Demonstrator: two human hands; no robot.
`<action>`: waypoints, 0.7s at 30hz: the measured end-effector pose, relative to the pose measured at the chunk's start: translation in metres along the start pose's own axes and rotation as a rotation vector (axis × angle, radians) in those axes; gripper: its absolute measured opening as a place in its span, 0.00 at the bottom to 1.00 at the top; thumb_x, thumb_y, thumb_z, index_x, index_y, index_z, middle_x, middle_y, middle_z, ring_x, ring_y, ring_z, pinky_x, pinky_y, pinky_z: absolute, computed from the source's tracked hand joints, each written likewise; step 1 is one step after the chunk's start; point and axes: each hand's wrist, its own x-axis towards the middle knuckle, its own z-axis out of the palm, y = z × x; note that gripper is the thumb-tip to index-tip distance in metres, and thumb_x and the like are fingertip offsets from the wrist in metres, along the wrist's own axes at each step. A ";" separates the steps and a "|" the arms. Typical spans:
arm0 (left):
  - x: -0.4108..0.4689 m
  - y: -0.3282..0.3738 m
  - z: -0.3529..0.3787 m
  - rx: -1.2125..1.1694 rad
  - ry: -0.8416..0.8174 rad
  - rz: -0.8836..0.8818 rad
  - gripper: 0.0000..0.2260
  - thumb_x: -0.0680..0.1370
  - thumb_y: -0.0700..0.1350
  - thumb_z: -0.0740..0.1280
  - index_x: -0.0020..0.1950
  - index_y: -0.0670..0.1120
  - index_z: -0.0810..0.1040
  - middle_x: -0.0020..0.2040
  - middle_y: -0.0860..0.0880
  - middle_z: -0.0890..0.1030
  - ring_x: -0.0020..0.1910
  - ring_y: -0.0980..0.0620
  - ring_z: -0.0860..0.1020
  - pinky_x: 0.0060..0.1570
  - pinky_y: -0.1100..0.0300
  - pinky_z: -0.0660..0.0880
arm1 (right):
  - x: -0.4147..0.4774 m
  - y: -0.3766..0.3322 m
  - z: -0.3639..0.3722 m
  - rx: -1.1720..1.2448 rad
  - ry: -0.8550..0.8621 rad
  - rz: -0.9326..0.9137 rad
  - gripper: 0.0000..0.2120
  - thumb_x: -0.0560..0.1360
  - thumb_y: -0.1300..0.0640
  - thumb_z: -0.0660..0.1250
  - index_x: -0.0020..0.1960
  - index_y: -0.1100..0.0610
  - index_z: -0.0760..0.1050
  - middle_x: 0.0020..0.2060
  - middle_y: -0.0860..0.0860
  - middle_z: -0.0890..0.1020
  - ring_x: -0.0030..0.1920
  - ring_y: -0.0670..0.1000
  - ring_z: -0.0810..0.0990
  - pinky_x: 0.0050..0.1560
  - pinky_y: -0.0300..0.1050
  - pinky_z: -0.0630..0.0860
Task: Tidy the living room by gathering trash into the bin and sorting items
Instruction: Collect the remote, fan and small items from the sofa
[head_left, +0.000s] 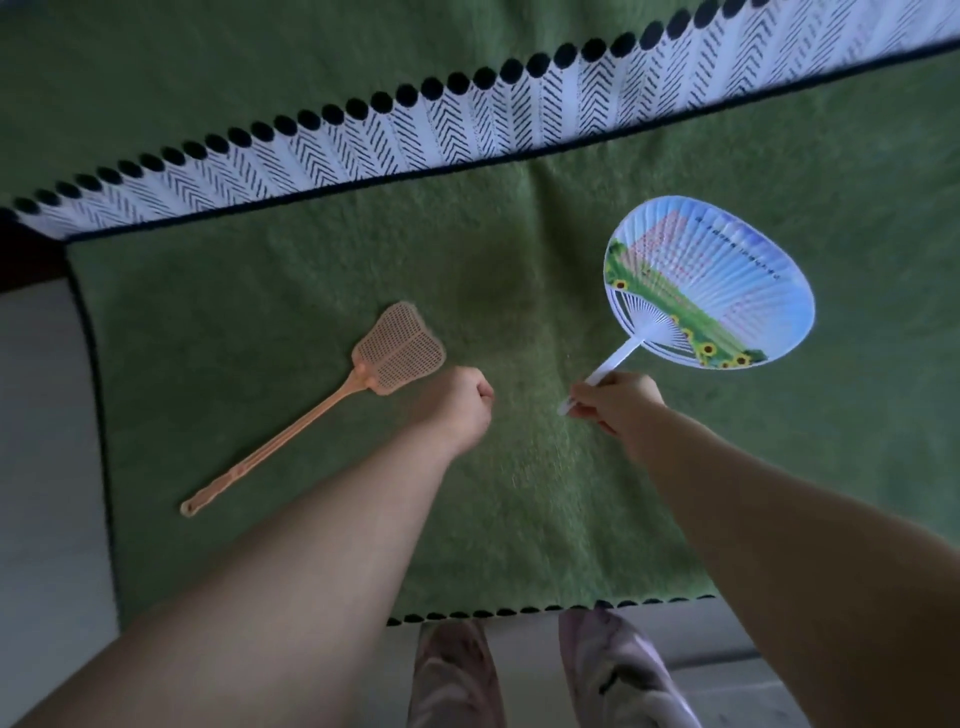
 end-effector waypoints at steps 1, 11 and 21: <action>-0.001 -0.012 -0.003 0.008 0.001 -0.022 0.06 0.77 0.42 0.66 0.51 0.47 0.82 0.52 0.48 0.83 0.51 0.47 0.80 0.46 0.60 0.73 | -0.007 0.000 0.011 -0.010 -0.020 -0.017 0.04 0.73 0.61 0.71 0.42 0.59 0.77 0.26 0.50 0.82 0.23 0.41 0.78 0.20 0.31 0.67; -0.011 -0.198 -0.051 0.239 -0.005 -0.156 0.11 0.79 0.44 0.63 0.58 0.47 0.81 0.59 0.46 0.81 0.59 0.44 0.79 0.58 0.54 0.75 | -0.049 0.026 0.175 -0.108 -0.108 0.012 0.04 0.73 0.61 0.72 0.43 0.58 0.76 0.34 0.53 0.83 0.31 0.46 0.82 0.19 0.31 0.66; 0.036 -0.306 -0.043 0.251 -0.075 -0.226 0.23 0.81 0.43 0.58 0.77 0.47 0.59 0.71 0.44 0.71 0.67 0.42 0.72 0.64 0.50 0.70 | -0.039 0.064 0.263 -0.123 -0.083 0.084 0.05 0.73 0.60 0.72 0.42 0.56 0.76 0.39 0.54 0.84 0.36 0.48 0.83 0.20 0.32 0.66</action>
